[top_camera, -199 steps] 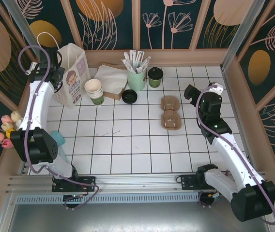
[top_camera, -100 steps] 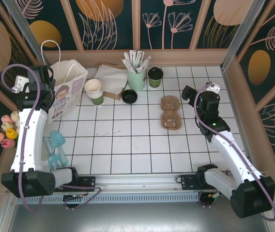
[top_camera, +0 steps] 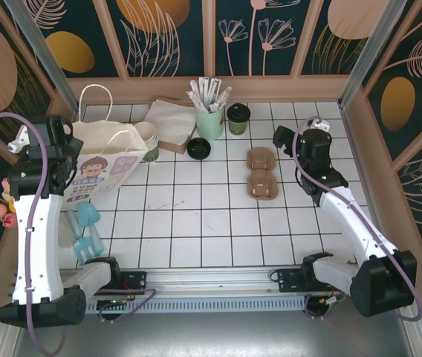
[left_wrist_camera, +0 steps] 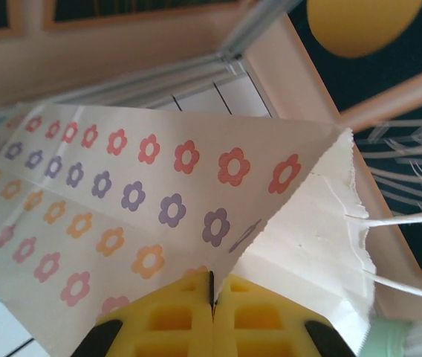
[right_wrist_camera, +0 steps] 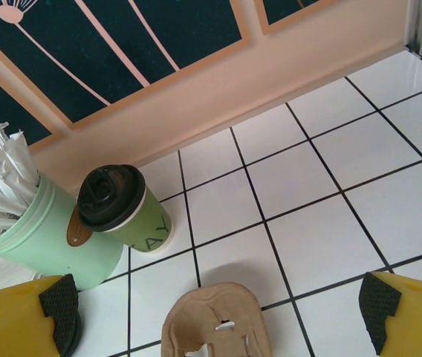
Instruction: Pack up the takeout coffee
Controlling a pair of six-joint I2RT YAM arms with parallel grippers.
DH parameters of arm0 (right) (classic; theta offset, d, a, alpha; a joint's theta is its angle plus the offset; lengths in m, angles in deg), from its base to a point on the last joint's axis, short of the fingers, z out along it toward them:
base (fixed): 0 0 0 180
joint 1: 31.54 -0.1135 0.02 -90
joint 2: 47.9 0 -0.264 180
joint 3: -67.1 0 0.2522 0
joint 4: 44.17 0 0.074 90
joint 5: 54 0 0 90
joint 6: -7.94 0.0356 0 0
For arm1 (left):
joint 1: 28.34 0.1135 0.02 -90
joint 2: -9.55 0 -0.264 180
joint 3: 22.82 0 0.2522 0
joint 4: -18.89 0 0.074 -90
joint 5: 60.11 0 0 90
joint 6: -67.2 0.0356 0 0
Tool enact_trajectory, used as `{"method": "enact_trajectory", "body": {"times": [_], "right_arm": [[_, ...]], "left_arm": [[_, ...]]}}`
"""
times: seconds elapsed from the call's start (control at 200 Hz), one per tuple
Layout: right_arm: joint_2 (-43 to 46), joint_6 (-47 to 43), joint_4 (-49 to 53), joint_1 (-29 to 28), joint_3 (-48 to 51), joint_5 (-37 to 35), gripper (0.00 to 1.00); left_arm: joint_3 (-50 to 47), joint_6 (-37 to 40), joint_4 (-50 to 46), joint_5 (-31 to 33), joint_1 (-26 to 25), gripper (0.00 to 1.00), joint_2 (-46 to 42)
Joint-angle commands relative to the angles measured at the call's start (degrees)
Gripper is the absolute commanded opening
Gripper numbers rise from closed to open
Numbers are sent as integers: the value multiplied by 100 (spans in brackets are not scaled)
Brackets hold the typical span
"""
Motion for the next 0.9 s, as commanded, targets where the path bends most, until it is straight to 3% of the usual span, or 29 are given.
{"method": "enact_trajectory", "body": {"times": [0.0,0.33,0.515,0.661,0.896], "right_arm": [[-115,-74,100,-8,-213,199,99],[-291,-42,801,-1,-237,698,99],[-283,99,974,-7,-193,632,99],[-368,118,1053,-7,-216,837,99],[-649,381,1284,-7,-527,1212,99]], "left_arm": [[103,401,-158,-1189,43,0,64],[-532,333,-69,-2349,-160,0,-160],[-640,154,11,-2376,-1036,0,91],[-671,-138,75,-2148,-1437,0,129],[-1465,-893,1145,-2165,-2076,0,59]]}}
